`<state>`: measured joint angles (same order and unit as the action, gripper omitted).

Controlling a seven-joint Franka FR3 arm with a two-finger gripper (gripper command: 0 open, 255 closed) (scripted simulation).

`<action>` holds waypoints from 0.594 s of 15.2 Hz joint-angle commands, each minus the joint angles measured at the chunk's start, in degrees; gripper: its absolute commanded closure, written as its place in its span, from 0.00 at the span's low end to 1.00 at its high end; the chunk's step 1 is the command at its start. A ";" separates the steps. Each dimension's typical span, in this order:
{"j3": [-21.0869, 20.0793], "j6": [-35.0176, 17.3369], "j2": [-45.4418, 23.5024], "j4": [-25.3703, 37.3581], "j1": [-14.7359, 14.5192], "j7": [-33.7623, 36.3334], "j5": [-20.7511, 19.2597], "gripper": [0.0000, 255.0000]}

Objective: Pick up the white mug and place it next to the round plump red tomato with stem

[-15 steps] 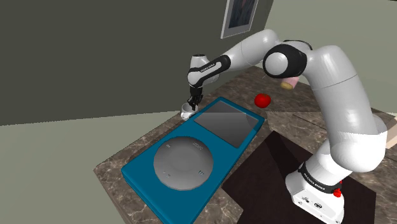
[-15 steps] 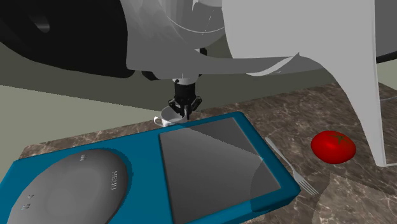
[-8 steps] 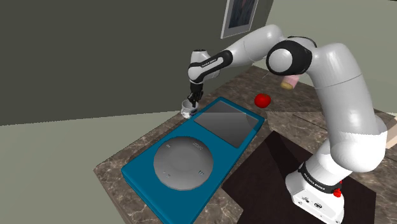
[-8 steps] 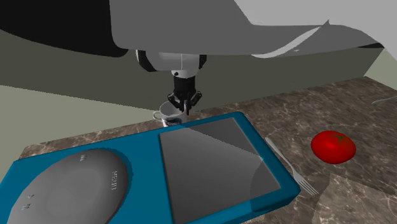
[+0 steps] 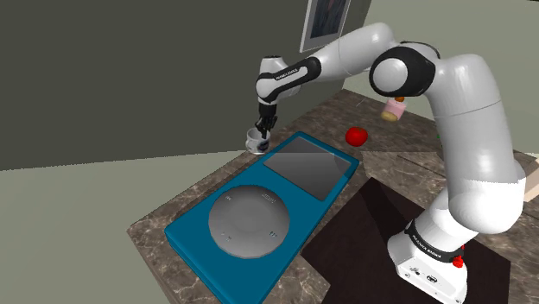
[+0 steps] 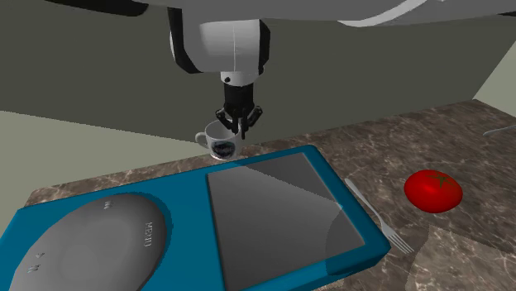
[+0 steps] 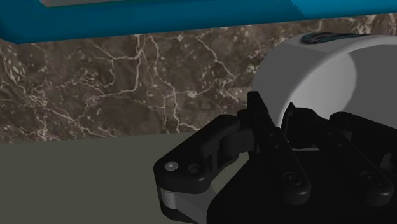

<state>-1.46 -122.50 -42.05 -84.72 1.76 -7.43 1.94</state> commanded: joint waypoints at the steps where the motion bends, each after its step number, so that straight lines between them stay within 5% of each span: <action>1: 0.00 1.02 0.91 0.10 0.05 -0.02 0.00 1.00; 9: -0.01 5.31 4.13 1.16 0.08 0.15 -0.01 1.00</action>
<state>-1.45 -117.88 -38.13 -84.02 1.89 -7.37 1.93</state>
